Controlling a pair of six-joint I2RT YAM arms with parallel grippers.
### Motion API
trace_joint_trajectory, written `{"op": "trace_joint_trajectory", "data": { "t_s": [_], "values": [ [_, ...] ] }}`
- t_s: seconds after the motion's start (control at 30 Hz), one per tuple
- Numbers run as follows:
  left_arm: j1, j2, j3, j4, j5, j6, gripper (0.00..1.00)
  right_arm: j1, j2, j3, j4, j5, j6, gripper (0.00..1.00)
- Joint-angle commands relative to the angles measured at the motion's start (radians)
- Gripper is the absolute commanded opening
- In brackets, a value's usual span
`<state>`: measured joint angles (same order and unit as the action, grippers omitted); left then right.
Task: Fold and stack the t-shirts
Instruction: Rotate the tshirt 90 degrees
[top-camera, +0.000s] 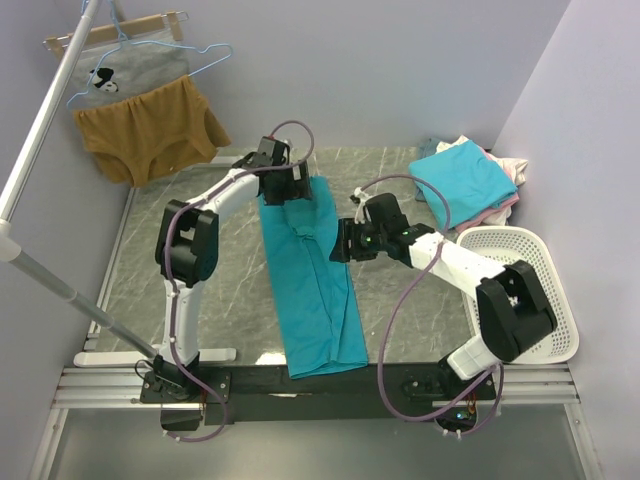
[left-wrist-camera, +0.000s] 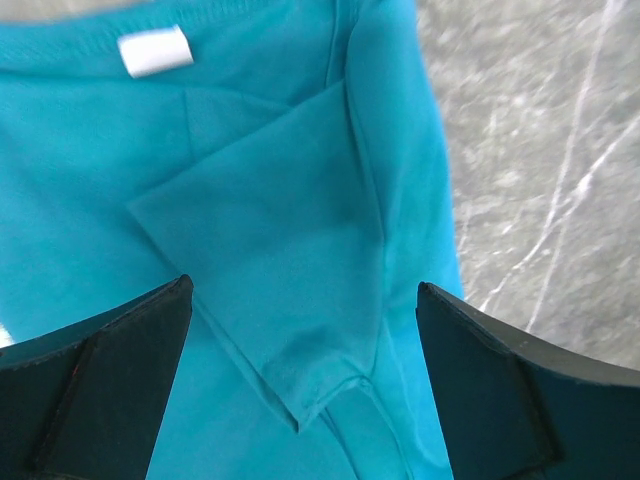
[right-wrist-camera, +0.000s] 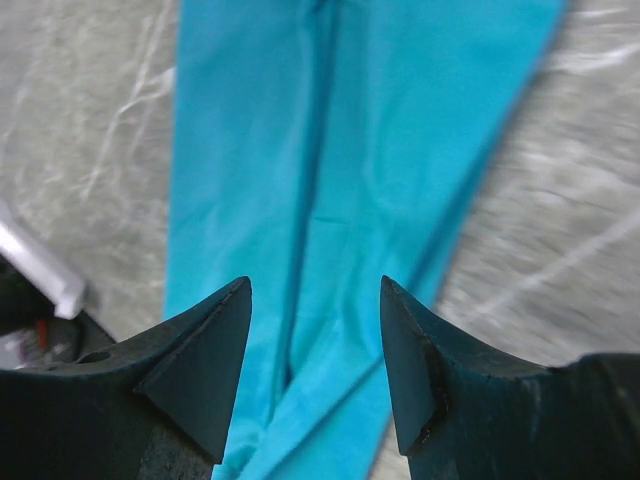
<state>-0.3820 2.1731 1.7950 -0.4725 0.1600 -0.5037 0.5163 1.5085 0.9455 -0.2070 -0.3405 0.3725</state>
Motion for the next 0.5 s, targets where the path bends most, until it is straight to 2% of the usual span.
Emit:
{"op": "trace_joint_trajectory", "data": {
  "t_s": [0.0, 0.33, 0.47],
  "values": [
    [-0.011, 0.017, -0.005, 0.046, 0.013, -0.018, 1.0, 0.001, 0.073, 0.01, 0.08, -0.129, 0.026, 0.61],
    [0.018, -0.022, -0.063, 0.051, -0.155, -0.05, 0.99, 0.024, 0.124, 0.039, 0.064, -0.147, 0.014, 0.62],
    [0.038, 0.004, -0.046, 0.022, -0.157, -0.048, 0.99, 0.031, 0.134, 0.042, 0.066, -0.15, 0.016, 0.62]
  ]
}}
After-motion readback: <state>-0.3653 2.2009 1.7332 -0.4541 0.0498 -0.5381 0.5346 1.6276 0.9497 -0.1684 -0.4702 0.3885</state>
